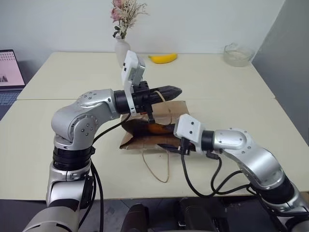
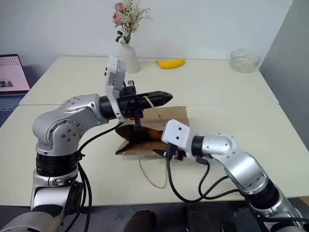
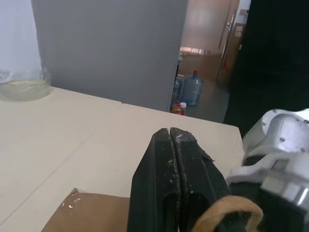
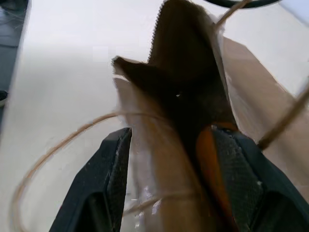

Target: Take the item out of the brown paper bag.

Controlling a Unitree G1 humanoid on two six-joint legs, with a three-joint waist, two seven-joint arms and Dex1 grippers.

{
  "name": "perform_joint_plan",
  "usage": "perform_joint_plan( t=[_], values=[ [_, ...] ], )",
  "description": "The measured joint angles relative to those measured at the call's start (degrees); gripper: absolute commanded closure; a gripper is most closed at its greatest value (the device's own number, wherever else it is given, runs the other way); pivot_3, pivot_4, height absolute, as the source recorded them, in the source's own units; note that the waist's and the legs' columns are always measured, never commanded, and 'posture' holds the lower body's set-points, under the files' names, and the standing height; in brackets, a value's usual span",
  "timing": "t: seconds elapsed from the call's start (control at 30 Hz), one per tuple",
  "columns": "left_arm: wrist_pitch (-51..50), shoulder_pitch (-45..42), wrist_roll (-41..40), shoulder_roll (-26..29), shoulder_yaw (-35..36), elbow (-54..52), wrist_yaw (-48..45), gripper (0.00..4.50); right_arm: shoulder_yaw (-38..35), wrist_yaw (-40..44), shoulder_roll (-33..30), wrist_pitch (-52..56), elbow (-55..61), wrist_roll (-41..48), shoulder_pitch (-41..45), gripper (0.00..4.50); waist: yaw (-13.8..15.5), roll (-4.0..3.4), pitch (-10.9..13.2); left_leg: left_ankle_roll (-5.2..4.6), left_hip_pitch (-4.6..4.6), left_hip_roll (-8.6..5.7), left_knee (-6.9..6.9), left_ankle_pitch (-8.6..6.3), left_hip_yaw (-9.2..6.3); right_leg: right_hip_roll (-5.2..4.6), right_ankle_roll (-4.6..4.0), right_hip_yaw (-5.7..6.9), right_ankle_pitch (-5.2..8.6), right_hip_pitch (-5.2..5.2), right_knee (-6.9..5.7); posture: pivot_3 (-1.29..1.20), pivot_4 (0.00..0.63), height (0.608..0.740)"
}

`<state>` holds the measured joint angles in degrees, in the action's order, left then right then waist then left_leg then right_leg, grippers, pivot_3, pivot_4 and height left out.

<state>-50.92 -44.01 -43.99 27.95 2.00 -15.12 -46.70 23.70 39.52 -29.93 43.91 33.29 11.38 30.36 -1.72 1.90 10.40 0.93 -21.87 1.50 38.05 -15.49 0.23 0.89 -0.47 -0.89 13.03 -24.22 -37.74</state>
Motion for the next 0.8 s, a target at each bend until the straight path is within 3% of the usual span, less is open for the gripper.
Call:
perform_joint_plan(
  t=[0.33,0.57,0.67,0.77,0.8],
  values=[
    [-0.01,-0.2,-1.07,-0.02,0.15,0.0,1.16,4.5,6.31,-10.92,8.91,1.62,-7.28,-10.65,0.39,1.79,0.03,-0.01,0.0,0.0,-0.02,0.04,-0.02,0.0,-0.02,-0.07,0.0,0.01,0.0,-0.04,-0.01,0.0,0.15,0.74],
    [0.0,-1.25,-1.29,-0.42,0.87,0.86,2.66,4.5,13.39,-10.77,4.72,-2.03,-10.56,-19.94,2.74,1.79,0.01,0.0,0.0,0.0,-0.03,0.0,0.0,0.0,-0.01,-0.06,0.0,0.0,0.0,-0.04,0.0,0.0,0.15,0.74],
    [0.0,-2.45,-1.58,-0.47,1.47,2.0,3.41,4.5,15.28,-10.44,3.53,-4.28,-11.48,-23.74,2.76,1.18,0.01,-0.01,0.0,0.0,-0.03,0.02,-0.02,0.0,-0.01,-0.06,0.0,0.0,0.0,-0.05,0.01,0.0,0.15,0.74],
    [0.0,-3.05,-1.8,-0.47,1.9,2.91,3.58,4.5,16.19,-9.66,3.02,-6.63,-12.03,-27.35,2.83,0.12,0.02,-0.01,0.0,0.0,-0.03,0.04,-0.02,0.0,-0.01,-0.06,0.0,0.0,0.0,-0.06,0.01,0.0,0.15,0.74],
    [0.0,-3.07,-1.9,-0.47,1.9,3.14,3.58,4.5,16.37,-9.61,2.91,-7.27,-12.25,-28.47,2.86,0.05,0.01,0.0,0.0,0.0,-0.03,0.04,-0.02,0.0,-0.01,-0.06,0.0,0.0,0.0,-0.06,0.01,0.0,0.15,0.74]
  ],
)
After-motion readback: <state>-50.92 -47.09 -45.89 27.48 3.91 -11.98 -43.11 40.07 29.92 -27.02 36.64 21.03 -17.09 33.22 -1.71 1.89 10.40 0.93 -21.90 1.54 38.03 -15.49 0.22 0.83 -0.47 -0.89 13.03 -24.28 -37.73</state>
